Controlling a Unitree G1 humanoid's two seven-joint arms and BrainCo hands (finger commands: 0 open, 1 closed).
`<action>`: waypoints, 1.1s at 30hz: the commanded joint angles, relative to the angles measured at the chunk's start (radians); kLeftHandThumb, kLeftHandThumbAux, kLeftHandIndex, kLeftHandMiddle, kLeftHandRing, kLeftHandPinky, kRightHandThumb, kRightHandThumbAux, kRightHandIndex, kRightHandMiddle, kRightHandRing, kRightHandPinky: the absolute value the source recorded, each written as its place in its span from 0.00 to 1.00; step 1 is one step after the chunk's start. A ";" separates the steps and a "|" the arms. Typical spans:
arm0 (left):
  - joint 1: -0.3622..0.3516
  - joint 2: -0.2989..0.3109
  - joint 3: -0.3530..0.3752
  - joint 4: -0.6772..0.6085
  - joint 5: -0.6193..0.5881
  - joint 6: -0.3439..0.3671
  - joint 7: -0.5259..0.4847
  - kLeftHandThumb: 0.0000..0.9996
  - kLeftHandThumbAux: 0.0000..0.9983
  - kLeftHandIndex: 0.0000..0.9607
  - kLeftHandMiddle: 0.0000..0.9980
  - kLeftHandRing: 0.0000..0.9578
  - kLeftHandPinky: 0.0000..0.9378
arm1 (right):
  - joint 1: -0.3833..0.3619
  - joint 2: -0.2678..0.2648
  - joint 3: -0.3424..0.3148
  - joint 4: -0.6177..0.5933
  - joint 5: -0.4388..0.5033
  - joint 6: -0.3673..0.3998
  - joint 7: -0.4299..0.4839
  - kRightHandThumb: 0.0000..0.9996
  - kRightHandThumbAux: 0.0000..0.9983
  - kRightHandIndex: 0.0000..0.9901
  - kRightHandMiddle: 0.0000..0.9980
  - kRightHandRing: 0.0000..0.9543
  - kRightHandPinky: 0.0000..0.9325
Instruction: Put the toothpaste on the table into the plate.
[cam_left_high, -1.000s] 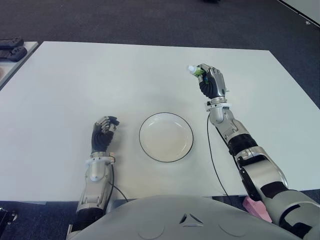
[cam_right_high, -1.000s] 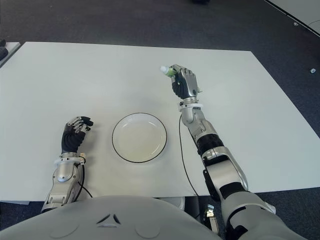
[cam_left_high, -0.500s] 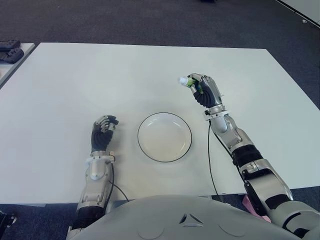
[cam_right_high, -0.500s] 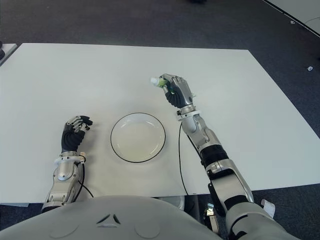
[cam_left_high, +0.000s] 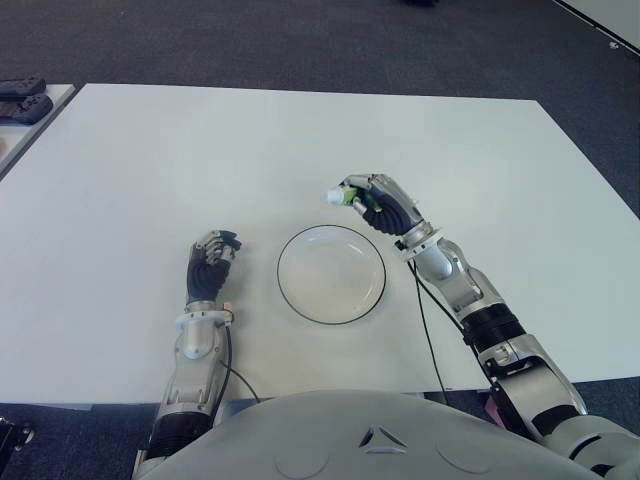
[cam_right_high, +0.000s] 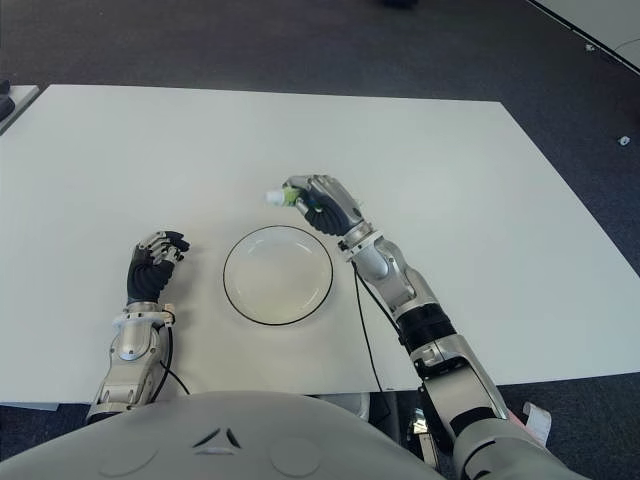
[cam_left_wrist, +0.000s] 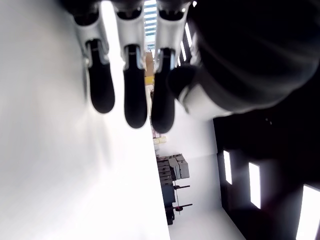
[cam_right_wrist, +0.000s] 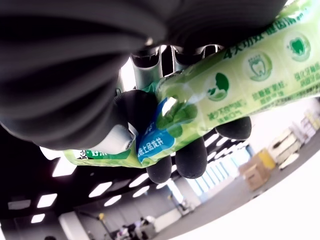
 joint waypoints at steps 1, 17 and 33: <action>0.001 0.002 -0.008 0.024 0.005 0.014 -0.007 0.71 0.73 0.44 0.50 0.49 0.48 | 0.000 -0.005 0.023 0.027 -0.014 -0.044 0.045 0.85 0.68 0.40 0.55 0.91 0.93; 0.006 -0.010 -0.008 -0.001 0.001 0.043 -0.003 0.71 0.73 0.44 0.49 0.49 0.48 | 0.022 -0.036 0.082 0.013 -0.197 -0.005 0.082 0.85 0.68 0.41 0.55 0.92 0.93; 0.013 -0.008 -0.012 -0.011 0.008 0.037 -0.001 0.71 0.73 0.44 0.50 0.50 0.50 | 0.030 -0.037 0.123 0.021 -0.204 -0.011 0.132 0.85 0.68 0.41 0.57 0.90 0.91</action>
